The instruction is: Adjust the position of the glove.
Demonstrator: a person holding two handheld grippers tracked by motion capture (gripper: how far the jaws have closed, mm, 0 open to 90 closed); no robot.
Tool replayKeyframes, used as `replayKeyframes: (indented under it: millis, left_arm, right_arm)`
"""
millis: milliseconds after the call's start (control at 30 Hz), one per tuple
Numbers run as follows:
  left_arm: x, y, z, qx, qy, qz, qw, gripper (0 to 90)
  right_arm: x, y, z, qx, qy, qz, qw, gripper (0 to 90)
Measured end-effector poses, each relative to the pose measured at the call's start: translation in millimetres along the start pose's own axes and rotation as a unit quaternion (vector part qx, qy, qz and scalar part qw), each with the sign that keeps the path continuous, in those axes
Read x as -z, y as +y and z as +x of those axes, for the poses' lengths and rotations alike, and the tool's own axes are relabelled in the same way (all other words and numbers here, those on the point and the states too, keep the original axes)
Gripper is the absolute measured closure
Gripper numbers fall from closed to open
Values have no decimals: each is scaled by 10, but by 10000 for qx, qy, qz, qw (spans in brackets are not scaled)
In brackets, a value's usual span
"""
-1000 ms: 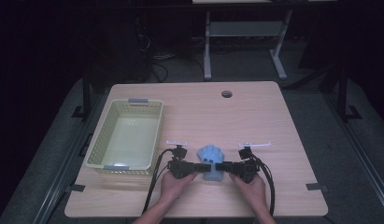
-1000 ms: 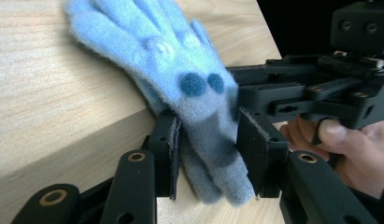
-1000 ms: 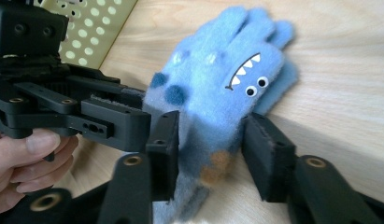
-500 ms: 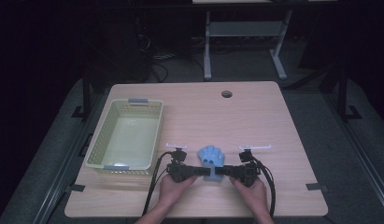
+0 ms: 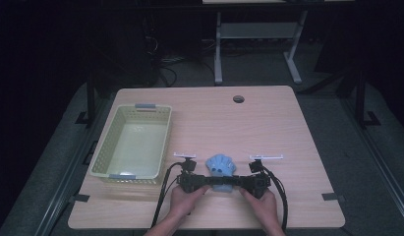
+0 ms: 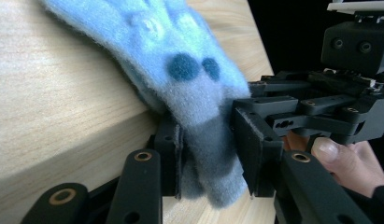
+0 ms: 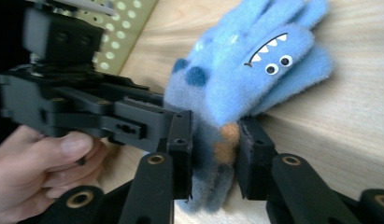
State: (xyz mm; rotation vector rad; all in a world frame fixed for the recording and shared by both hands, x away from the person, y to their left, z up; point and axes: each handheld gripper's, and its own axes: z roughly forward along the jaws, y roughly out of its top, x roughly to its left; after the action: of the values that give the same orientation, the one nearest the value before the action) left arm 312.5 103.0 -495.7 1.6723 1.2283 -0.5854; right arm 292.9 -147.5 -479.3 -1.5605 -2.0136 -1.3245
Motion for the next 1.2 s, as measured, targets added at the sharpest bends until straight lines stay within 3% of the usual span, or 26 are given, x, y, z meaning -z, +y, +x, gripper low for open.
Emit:
replayKeyframes:
  millis: [200,467,933,1200]
  left_arm:
    - [-11,16,34,36,-164,21,9999,641]
    - [-10,39,7,-4,-157,49,9999,661]
    - [115,159,-179,-309,-235,-159,9991,664]
    - [202,230,-324,-604,-175,-170,9979,667]
  right_arm:
    - [10,23,9,53,23,-29,10000,726]
    - [27,33,18,84,-5,-54,10000,732]
    - [156,168,186,308,32,-233,9992,733]
    - [243,210,287,399,83,-402,9984,733]
